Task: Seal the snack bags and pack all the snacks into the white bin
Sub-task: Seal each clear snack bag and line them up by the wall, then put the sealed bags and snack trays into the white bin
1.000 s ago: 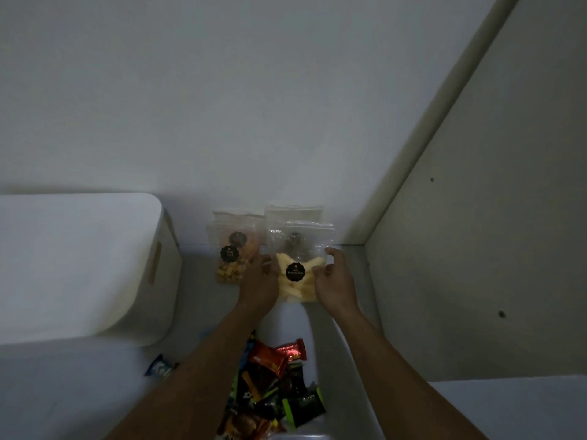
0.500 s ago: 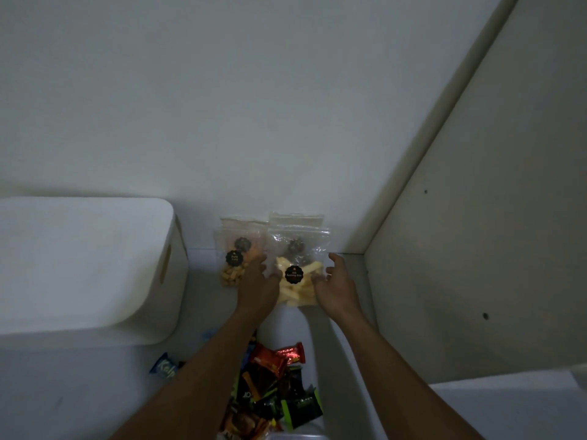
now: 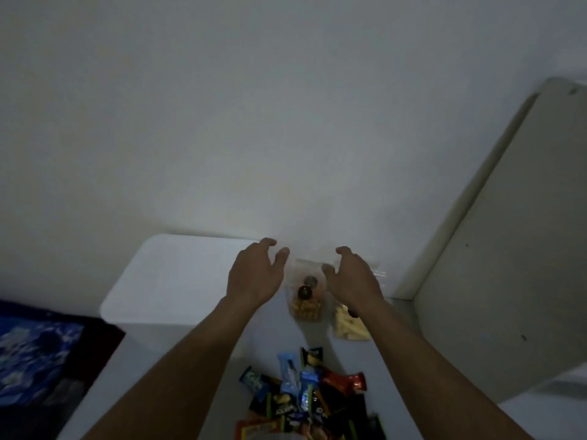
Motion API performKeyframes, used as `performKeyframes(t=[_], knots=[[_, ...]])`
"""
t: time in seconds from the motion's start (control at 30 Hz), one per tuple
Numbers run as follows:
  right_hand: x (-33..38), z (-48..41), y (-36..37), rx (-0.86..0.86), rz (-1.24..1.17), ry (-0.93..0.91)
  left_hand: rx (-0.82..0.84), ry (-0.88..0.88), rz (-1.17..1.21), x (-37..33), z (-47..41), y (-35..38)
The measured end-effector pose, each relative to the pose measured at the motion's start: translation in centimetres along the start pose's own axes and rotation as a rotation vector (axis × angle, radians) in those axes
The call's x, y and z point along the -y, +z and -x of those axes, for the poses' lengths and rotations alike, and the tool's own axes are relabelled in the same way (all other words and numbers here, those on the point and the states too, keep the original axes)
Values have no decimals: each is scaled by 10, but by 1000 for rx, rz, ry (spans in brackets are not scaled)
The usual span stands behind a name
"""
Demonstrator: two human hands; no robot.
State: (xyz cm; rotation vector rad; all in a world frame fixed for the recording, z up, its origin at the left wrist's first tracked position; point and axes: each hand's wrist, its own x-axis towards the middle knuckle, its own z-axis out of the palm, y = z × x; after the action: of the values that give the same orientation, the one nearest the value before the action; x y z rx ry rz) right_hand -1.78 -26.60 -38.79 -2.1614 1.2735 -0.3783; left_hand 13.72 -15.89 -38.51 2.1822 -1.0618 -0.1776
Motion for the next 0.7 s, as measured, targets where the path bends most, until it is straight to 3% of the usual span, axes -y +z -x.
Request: performKeyframes(t=[0.33,0.7], knots=[[126,10,80,50,140,22,32,-92,-134,146,-32,-114],[153,-2,149,116,246,230,215,-133,-269,254,-54,-141]])
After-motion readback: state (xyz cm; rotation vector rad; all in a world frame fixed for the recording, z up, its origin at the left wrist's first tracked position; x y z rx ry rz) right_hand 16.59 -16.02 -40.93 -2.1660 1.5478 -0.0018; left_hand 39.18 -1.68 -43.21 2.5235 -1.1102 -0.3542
